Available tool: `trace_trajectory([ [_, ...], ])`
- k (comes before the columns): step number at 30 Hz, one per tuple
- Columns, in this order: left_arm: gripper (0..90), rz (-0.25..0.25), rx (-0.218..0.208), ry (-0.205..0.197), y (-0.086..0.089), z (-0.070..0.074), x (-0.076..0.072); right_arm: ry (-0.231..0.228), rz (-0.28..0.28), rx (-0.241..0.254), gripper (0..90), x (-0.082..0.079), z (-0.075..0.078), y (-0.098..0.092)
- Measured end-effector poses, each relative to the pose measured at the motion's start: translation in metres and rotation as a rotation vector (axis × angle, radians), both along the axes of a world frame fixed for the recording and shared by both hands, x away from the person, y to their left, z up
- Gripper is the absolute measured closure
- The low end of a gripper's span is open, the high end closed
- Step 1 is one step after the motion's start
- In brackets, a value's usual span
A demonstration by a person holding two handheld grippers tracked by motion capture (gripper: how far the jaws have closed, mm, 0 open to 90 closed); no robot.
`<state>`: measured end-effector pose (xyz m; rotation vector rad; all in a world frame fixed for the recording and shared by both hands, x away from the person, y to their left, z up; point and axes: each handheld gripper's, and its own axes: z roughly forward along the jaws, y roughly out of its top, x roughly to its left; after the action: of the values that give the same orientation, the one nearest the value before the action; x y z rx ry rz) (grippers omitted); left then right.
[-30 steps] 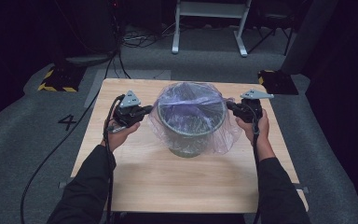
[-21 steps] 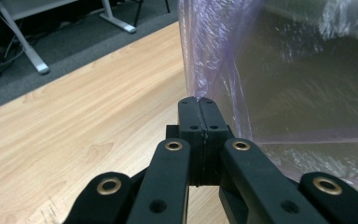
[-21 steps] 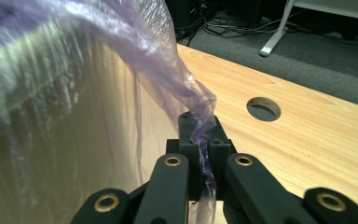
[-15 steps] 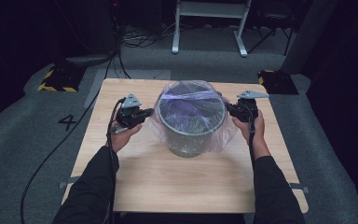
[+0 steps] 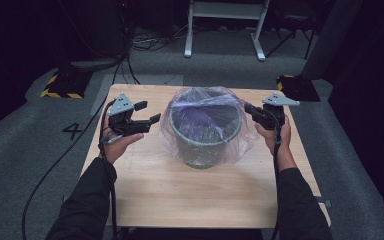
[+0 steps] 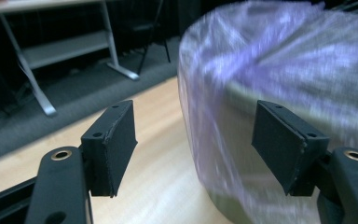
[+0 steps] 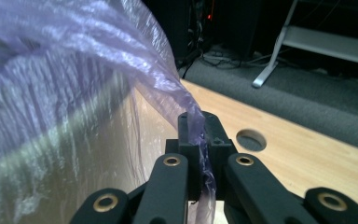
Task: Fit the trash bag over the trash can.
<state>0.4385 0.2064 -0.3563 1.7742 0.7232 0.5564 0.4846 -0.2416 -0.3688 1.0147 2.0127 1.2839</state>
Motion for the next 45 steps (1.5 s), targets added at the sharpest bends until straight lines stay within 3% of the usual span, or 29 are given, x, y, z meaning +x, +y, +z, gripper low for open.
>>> trace_trajectory([
  [2,30.2,-0.027,-0.017,-0.003,-0.003,0.007,0.004,-0.014,-0.002,0.008,88.5,-0.003,0.006,0.000],
  [5,28.5,-0.075,-0.003,0.004,-0.013,0.013,0.012,-0.038,0.007,0.007,88.1,-0.005,0.016,0.001],
  [12,27.0,-0.113,0.082,-0.010,-0.042,0.025,0.026,-0.067,0.034,-0.002,86.2,-0.006,0.035,0.010],
  [14,28.6,-0.086,0.108,-0.001,-0.049,0.025,0.034,-0.070,0.041,-0.016,85.7,-0.005,0.036,0.013],
  [17,41.3,-0.031,0.146,-0.007,-0.055,0.023,0.043,-0.068,0.051,-0.027,85.8,-0.005,0.038,0.016],
  [19,56.1,-0.022,0.161,-0.017,-0.057,0.020,0.047,-0.063,0.056,-0.031,86.4,-0.003,0.037,0.016],
  [20,59.4,-0.018,0.166,-0.024,-0.058,0.018,0.049,-0.061,0.055,-0.037,86.9,-0.002,0.037,0.016],
  [23,75.1,-0.009,0.136,-0.033,-0.058,0.017,0.057,-0.042,0.053,-0.032,87.0,0.004,0.036,0.015],
  [27,77.4,0.007,0.095,-0.037,-0.058,0.019,0.066,0.004,0.042,-0.042,87.2,0.011,0.033,0.016],
  [33,89.6,0.056,0.114,-0.041,-0.058,0.017,0.076,0.041,0.029,-0.028,87.6,0.018,0.029,0.013],
  [37,89.8,0.068,0.104,-0.010,-0.059,0.012,0.084,0.078,0.019,-0.009,87.6,0.023,0.025,0.010],
  [41,89.8,0.084,0.143,0.029,-0.062,0.003,0.093,0.090,0.015,-0.022,87.6,0.027,0.021,0.012],
  [45,89.8,0.085,0.121,0.069,-0.061,-0.011,0.102,0.098,0.018,-0.016,87.1,0.032,0.017,0.013],
])
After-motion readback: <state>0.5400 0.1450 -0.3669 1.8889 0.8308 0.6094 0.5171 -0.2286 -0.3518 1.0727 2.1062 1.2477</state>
